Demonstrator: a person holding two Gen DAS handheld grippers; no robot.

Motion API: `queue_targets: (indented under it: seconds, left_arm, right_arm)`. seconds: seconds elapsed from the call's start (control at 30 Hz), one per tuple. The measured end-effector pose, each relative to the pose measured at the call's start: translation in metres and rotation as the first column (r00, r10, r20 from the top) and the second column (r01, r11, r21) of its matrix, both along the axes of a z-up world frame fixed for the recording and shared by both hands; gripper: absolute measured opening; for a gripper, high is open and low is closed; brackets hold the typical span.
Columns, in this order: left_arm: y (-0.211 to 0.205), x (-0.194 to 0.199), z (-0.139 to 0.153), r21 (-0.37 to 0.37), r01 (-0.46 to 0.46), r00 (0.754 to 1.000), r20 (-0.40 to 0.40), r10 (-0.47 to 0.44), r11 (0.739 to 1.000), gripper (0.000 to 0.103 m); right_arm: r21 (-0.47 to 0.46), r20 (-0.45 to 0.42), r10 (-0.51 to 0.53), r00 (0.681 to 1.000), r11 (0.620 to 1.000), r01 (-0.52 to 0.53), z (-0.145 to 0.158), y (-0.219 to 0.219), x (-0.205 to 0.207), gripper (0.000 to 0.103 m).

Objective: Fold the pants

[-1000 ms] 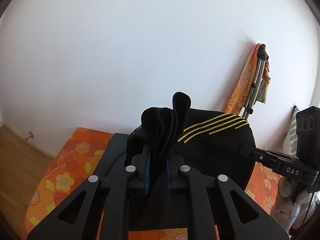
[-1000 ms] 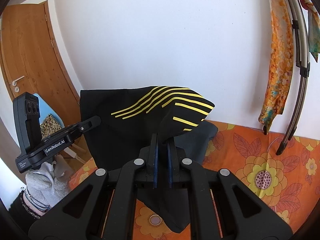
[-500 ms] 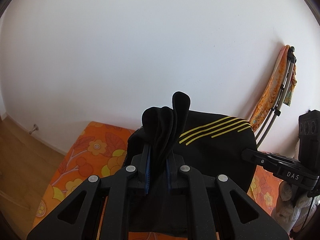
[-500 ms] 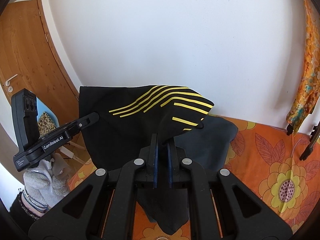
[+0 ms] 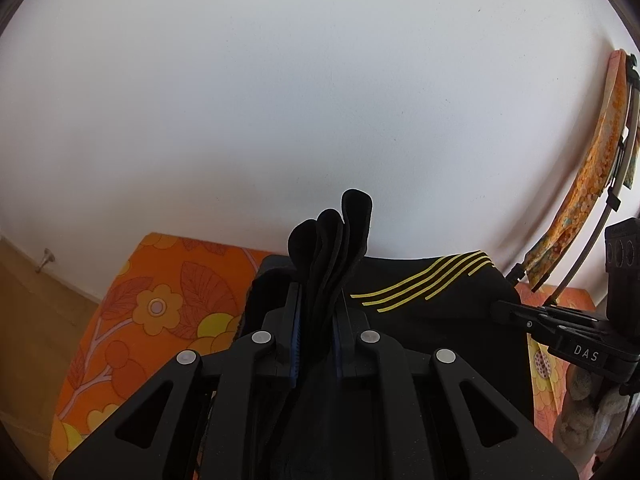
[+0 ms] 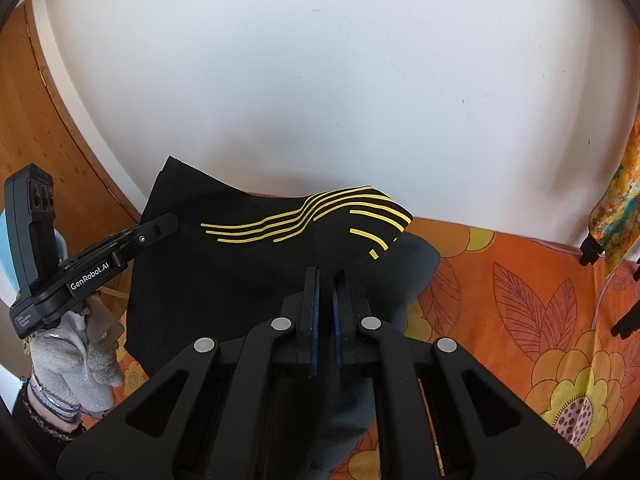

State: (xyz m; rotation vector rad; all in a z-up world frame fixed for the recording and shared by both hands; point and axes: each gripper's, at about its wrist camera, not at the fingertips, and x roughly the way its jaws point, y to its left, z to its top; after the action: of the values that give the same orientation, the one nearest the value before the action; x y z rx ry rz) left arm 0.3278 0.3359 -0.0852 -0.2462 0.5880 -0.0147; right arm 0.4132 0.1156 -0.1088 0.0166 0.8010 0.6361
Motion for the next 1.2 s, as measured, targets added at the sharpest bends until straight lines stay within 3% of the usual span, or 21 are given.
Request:
queue_targets:
  seconds: [0.2,0.33,0.37,0.47,0.6,0.67,0.9,1.2]
  left_arm:
    - [0.008,0.013,-0.016,-0.008,-0.021,0.999,-0.039,0.020,1.000,0.011]
    - [0.013,0.016,-0.023,0.010,-0.040,0.997,-0.071,0.041,0.999,0.014]
    - [0.015,0.016,-0.022,0.016,-0.051,0.995,-0.080,0.052,0.999,0.015]
    - [0.025,0.015,-0.020,0.003,-0.075,0.993,-0.096,0.075,0.997,0.032]
    - [0.032,0.008,-0.010,0.044,-0.104,0.992,-0.073,0.107,0.994,0.032]
    - [0.029,0.004,-0.005,0.045,-0.080,0.995,-0.056,0.083,0.996,0.032]
    - [-0.014,0.014,0.000,0.152,0.068,0.997,-0.035,-0.063,0.986,0.032]
    - [-0.010,0.050,-0.034,0.159,0.023,0.992,-0.130,-0.002,0.987,0.032]
  right_arm:
    - [-0.055,-0.013,0.005,1.000,0.998,-0.006,-0.024,0.001,0.018,0.006]
    - [-0.055,-0.045,-0.008,0.999,0.999,0.005,-0.031,-0.004,0.024,0.013]
    - [-0.060,-0.039,-0.017,0.999,0.998,0.014,-0.030,-0.006,0.023,0.014]
    - [-0.100,0.037,-0.048,0.998,0.994,0.052,-0.021,-0.009,0.018,0.023]
    - [-0.085,0.097,-0.045,0.994,0.995,0.053,-0.005,-0.004,0.016,0.023]
    - [-0.087,0.096,-0.015,0.995,0.996,0.023,-0.004,0.006,0.018,0.023]
    - [-0.167,0.090,0.045,0.995,0.985,-0.030,-0.001,0.053,0.010,0.023]
    - [-0.244,0.033,-0.001,0.999,0.970,0.009,-0.036,0.055,0.023,0.023]
